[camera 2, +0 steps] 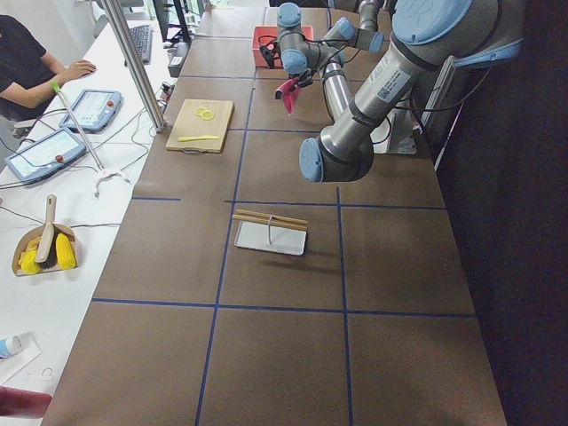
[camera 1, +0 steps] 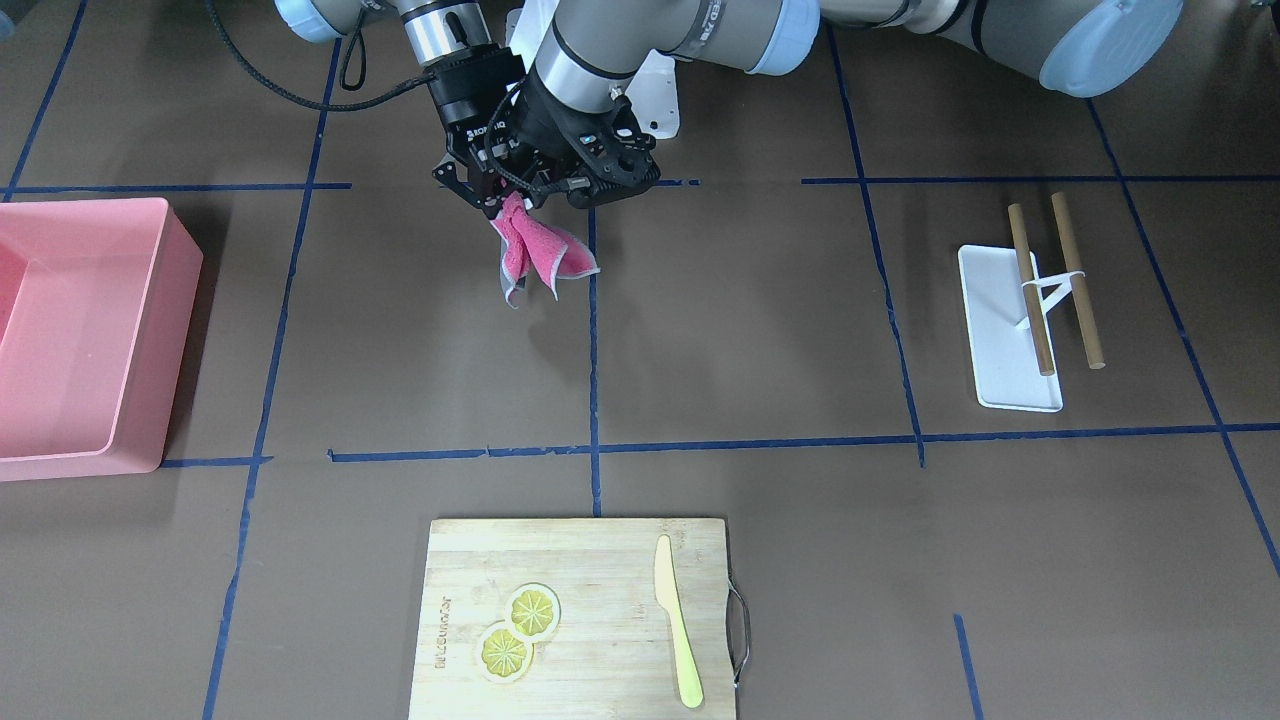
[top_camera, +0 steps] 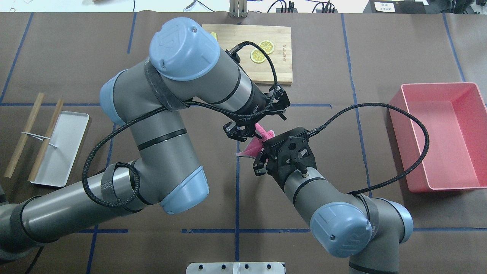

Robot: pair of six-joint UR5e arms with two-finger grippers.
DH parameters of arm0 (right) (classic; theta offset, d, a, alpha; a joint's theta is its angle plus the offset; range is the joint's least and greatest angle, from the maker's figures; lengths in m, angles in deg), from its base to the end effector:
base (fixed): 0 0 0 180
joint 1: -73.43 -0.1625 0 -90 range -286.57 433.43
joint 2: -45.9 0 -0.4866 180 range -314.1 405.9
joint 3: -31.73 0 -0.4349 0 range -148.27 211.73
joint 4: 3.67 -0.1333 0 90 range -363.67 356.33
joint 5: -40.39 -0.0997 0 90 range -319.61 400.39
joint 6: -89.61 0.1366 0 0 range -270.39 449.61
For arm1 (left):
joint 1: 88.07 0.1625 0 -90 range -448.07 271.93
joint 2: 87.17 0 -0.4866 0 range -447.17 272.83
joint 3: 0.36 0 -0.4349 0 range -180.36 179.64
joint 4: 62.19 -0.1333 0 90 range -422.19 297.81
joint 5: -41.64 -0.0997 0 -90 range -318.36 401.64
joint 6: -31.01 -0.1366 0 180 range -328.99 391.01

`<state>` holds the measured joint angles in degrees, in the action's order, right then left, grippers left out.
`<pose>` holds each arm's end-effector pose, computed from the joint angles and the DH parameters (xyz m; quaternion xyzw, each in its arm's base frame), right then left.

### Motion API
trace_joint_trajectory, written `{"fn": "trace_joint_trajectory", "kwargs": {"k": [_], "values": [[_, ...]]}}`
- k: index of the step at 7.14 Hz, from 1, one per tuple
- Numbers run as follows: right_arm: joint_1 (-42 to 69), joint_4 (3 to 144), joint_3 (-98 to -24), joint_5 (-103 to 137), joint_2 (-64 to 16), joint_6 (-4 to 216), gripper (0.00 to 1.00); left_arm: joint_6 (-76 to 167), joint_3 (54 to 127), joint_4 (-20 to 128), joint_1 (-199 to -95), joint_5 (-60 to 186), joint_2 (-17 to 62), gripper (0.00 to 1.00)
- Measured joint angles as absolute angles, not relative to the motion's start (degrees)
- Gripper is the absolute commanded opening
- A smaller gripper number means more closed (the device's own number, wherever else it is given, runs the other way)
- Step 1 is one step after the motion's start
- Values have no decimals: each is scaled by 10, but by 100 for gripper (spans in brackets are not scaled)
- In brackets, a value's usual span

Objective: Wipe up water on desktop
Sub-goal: 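Open the left gripper and withdraw it while the right gripper pulls the cloth away, then lower the pink cloth onto the table center with the right gripper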

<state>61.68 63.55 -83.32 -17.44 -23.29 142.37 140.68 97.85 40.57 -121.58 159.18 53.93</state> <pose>-0.5648 -0.3279 0.2545 0.4328 -0.3981 -0.0227 0.8085 0.5838 -0.4707 0.0365 -0.1222 0.5904 -0.2263 0.7650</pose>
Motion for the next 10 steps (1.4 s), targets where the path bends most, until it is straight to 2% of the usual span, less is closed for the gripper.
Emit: {"fn": "trace_joint_trajectory", "kwargs": {"k": [3,6,8,10], "values": [[605,638,-849,-186,-274,1469,0,1376,1006,410,-1265,1594,512,72],[511,655,-860,-349,-345,1591,0,1297,1047,408,-1313,1595,441,72],[418,738,-868,-526,-359,1591,0,1249,1052,406,-1336,1595,410,72],[388,824,-862,-643,-356,1563,0,1195,1052,406,-1357,1595,377,72]]}}
